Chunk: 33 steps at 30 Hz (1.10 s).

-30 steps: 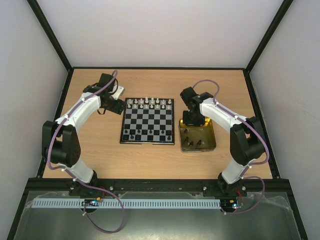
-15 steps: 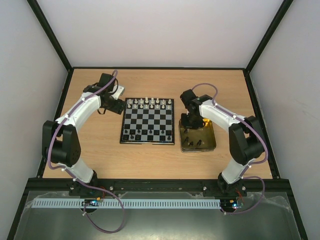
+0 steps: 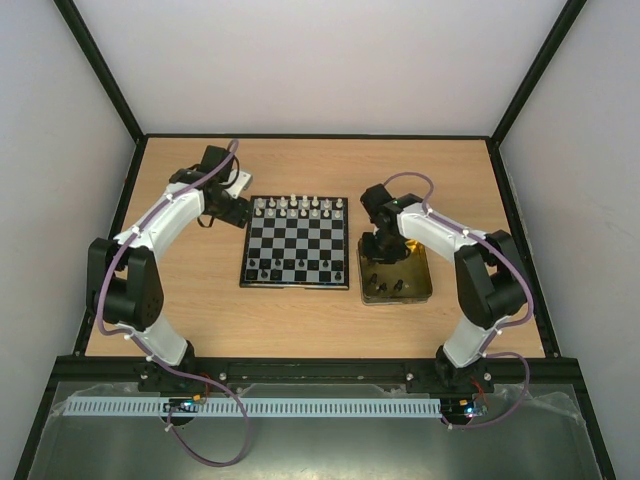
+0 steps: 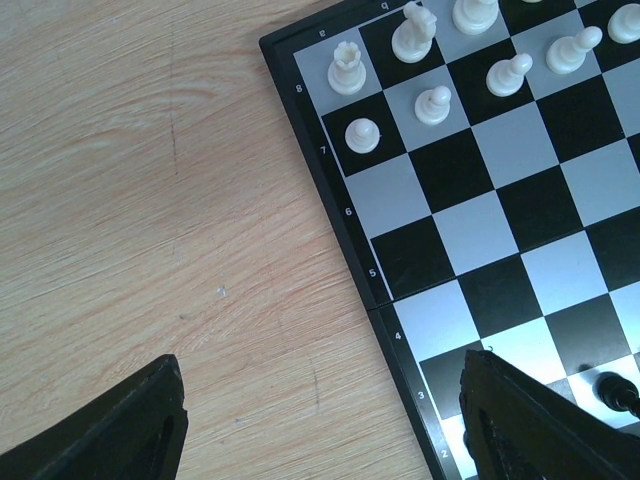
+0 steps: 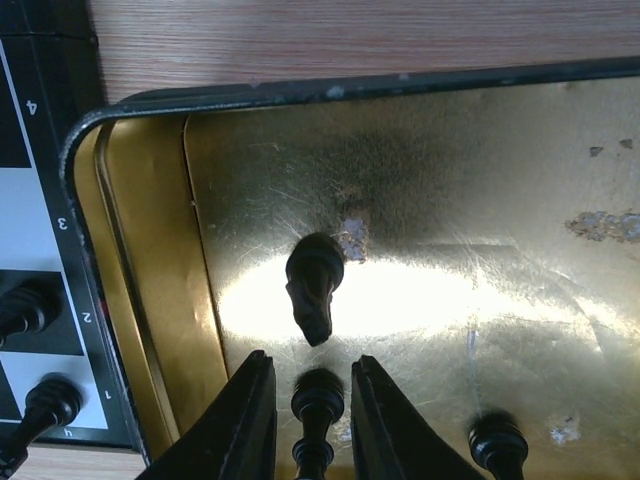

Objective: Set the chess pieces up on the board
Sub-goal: Pick up the chess piece from the storage box.

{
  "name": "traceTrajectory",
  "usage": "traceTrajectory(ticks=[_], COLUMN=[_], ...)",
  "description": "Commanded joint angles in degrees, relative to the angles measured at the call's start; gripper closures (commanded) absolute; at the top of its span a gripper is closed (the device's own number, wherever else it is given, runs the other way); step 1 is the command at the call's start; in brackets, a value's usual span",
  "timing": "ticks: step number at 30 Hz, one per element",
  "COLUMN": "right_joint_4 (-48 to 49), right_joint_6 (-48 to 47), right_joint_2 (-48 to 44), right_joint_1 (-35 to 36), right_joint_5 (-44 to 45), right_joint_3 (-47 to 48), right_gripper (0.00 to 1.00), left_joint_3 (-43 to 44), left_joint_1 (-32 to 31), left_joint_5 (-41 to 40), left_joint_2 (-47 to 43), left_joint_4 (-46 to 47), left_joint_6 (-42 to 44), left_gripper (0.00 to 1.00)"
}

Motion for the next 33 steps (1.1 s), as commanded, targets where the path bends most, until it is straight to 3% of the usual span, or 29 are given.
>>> traceTrajectory(ticks=[1, 33], right_joint_4=[0.3, -0.9], right_joint_6=[-0.9, -0.9], right_joint_2=[1.7, 5.1], right_joint_1=[-0.1, -0.1], right_joint_5=[-0.4, 2.6], right_joint_3=[0.5, 4.6], right_gripper=[0.79, 0.92], left_joint_3=[1.1, 0.5], left_joint_1=[-0.4, -0.3], left_joint_5=[-0.1, -0.2], left_joint_2=[0.4, 0.2], left_joint_4=[-0.8, -0.4], left_joint_6=[0.3, 0.4], left_gripper=[0.25, 0.25])
